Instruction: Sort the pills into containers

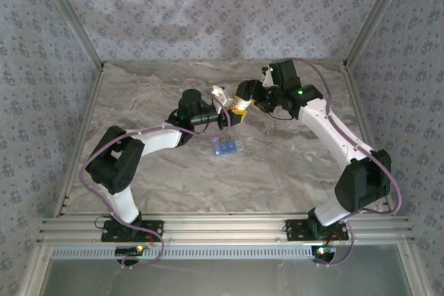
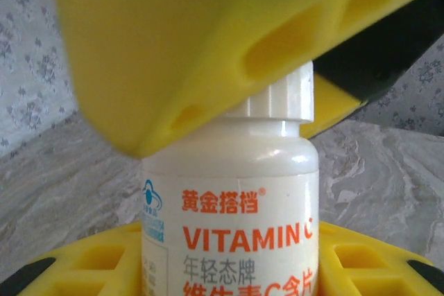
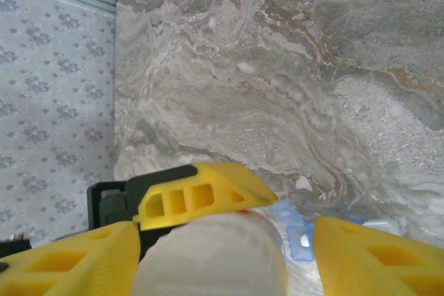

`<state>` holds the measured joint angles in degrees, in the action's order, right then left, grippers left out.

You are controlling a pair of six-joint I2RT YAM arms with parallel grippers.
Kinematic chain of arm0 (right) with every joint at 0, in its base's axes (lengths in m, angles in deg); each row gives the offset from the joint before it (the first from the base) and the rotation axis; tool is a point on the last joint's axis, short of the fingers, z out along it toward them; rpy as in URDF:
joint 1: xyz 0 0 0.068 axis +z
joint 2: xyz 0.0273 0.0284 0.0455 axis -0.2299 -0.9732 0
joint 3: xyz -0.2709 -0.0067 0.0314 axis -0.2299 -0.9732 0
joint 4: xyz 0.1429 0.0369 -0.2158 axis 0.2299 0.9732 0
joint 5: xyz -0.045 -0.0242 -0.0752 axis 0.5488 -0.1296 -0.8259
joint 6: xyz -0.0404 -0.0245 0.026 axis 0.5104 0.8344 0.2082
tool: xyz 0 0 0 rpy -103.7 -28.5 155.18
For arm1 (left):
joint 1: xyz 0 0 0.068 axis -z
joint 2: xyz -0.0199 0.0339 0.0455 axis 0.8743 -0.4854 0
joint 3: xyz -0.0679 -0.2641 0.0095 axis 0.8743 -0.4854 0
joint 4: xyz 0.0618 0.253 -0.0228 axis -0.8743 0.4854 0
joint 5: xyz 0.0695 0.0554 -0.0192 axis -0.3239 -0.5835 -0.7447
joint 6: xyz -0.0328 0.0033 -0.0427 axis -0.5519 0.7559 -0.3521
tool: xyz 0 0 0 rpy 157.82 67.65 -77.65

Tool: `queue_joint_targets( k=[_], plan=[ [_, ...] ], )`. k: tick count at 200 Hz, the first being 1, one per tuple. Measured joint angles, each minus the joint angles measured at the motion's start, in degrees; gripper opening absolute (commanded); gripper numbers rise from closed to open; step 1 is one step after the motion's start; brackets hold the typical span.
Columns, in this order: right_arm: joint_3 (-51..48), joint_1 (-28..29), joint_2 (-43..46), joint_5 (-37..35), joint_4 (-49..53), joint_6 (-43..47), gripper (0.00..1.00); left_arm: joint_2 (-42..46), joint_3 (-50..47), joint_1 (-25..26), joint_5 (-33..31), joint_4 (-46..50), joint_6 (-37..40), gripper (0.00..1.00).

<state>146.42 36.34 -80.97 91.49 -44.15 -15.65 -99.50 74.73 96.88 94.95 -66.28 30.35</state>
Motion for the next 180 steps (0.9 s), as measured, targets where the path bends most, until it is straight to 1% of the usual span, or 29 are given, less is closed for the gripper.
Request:
queue_joint_targets(
  k=[13,39,60,80,105,129,180],
  plan=[
    [0.0,-1.49,0.37,1.05,0.17,0.68,0.83,0.0,0.0,0.15,0.02,-0.52,0.0,0.0],
    [0.0,-4.87,2.58,4.81,0.17,4.2,0.84,0.0,0.0,-0.07,0.07,-0.63,0.0,0.0],
    [0.15,-6.95,4.57,8.2,0.31,8.96,0.84,0.0,0.0,-0.5,0.72,-0.63,0.0,0.0],
    [2.51,-8.33,4.09,11.3,2.93,14.32,0.84,0.0,0.0,-0.81,1.97,-0.48,0.24,0.0],
    [8.46,-8.83,0.35,14.47,9.07,22.64,0.83,0.0,0.61,-1.11,4.44,1.64,1.22,0.0],
    [10.84,-8.44,-2.58,14.84,13.22,28.26,0.8,0.0,1.75,-1.09,6.47,4.02,2.16,0.0],
    [11.74,-7.32,-4.24,14.84,17.97,32.83,0.76,0.0,2.58,-1.11,8.46,6.64,3.21,0.0]
  ],
)
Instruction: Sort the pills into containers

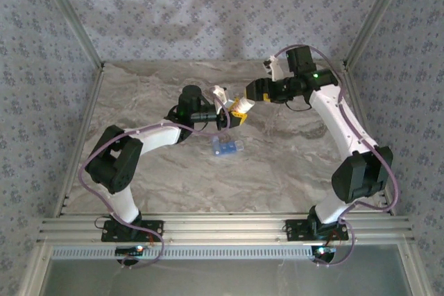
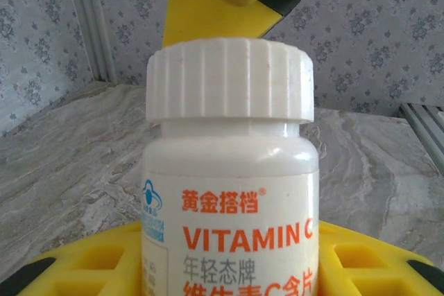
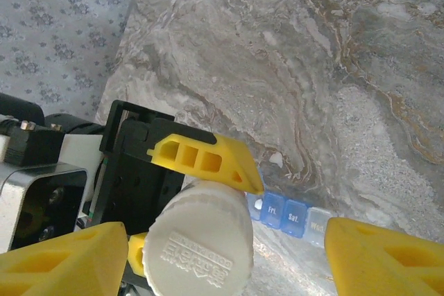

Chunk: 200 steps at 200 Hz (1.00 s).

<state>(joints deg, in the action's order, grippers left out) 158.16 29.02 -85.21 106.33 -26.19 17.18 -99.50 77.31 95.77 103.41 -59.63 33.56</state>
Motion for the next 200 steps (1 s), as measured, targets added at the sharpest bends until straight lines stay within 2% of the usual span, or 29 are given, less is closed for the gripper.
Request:
queue_joint_targets(
  k=[59,93,137,167,200],
  plan=[
    [0.09,1.2,-0.39,-0.02,0.96,0.81,0.69,0.0,0.57,0.0,0.44,0.7,-0.02,0.0],
    [0.09,1.31,-1.03,0.17,0.94,0.96,0.57,0.0,0.59,0.0,0.39,0.74,-0.02,0.0],
    [-0.66,1.57,-1.05,1.25,-0.76,0.04,0.46,-0.02,0.59,0.0,0.07,0.98,-0.09,0.0],
    [-4.15,1.79,-0.35,1.11,-6.29,-5.27,0.42,-0.04,0.5,0.07,-2.54,2.16,-0.2,0.0],
    [-9.38,3.08,1.77,-3.74,-13.81,-14.93,0.41,-0.04,-1.36,1.27,-8.85,0.39,-0.09,0.0]
  ],
)
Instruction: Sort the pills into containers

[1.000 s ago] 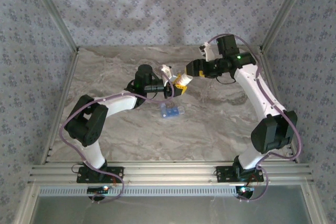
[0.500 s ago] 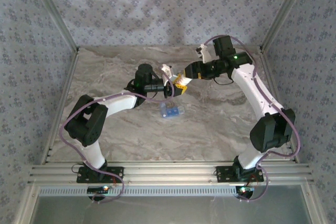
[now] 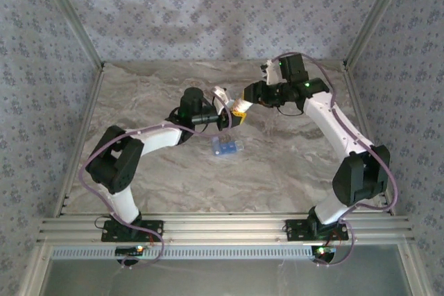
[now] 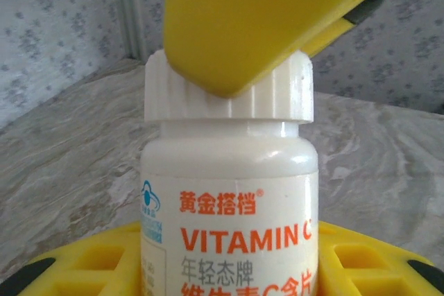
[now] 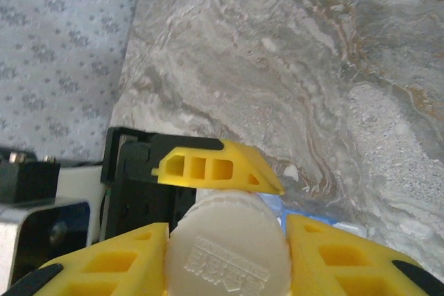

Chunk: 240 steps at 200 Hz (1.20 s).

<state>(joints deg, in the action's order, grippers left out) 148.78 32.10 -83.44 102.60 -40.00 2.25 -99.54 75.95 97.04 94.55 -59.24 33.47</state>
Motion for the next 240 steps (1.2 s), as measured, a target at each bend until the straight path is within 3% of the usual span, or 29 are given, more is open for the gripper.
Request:
queue_joint_targets(
  k=[46,76,95,136,186,240],
  plan=[
    [-3.61,1.18,1.16,-6.6,-5.66,-11.04,0.43,0.0,-1.84,3.39,-11.69,-2.03,1.66,0.0],
    [-3.58,1.66,1.16,-8.17,-5.97,-14.16,0.64,-0.42,-1.9,4.35,-14.8,-5.05,3.54,0.0],
    [-3.45,1.81,1.27,-8.13,-4.92,-14.78,0.71,-0.52,-1.9,4.92,-14.78,-7.15,4.02,0.0],
    [-3.06,-1.16,4.61,-7.93,-4.37,-14.05,0.78,-0.52,-1.9,3.13,-12.28,-8.9,3.69,0.0],
    [-0.15,-3.08,6.34,-4.26,-4.09,-5.84,0.83,-0.52,-1.88,-0.44,-2.73,-8.68,0.26,0.0],
    [3.41,-1.25,3.08,-3.41,-0.28,2.62,0.81,-0.52,-1.42,-0.72,3.21,-8.41,-2.1,0.0]
  ],
)
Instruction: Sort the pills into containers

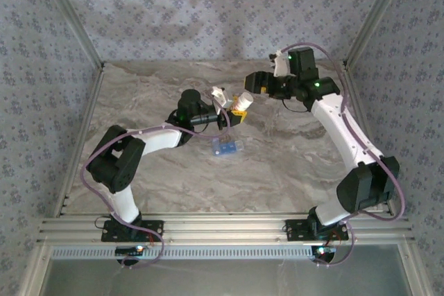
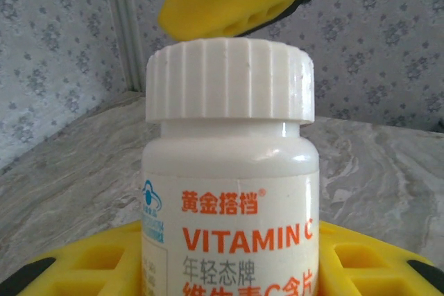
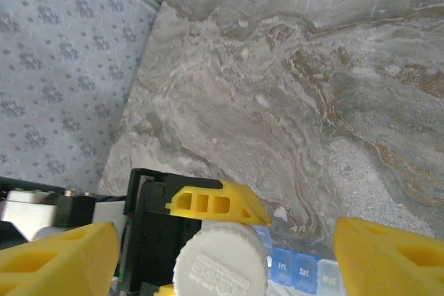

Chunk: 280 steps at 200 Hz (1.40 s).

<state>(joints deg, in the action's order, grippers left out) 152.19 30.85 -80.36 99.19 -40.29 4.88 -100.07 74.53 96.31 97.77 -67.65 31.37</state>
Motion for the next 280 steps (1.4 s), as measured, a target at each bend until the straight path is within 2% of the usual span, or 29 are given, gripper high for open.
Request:
queue_joint_targets(
  k=[73,157,188,230,243,280],
  plan=[
    [0.2,2.47,-2.38,-0.02,2.95,3.08,0.71,0.0,0.98,0.0,1.38,0.15,-0.68,0.0],
    [-0.48,3.1,-2.32,-0.24,2.4,2.05,0.4,0.0,1.16,-0.11,1.49,1.7,-1.14,0.0],
    [-3.3,3.74,-0.94,-2.73,-1.97,-3.69,0.39,0.02,1.03,0.02,-0.09,1.55,-1.81,0.0],
    [-6.47,4.61,0.39,-6.08,-6.43,-12.07,0.4,0.57,-0.81,1.22,-5.31,0.22,-1.92,0.0],
    [-6.38,4.59,0.39,-6.32,-6.75,-13.16,0.43,0.59,-0.81,1.46,-6.21,-0.42,-1.9,0.0],
    [-4.94,3.87,0.39,-6.19,-5.22,-15.17,0.63,0.59,-0.81,1.7,-8.83,-2.47,-1.25,0.0]
  ],
)
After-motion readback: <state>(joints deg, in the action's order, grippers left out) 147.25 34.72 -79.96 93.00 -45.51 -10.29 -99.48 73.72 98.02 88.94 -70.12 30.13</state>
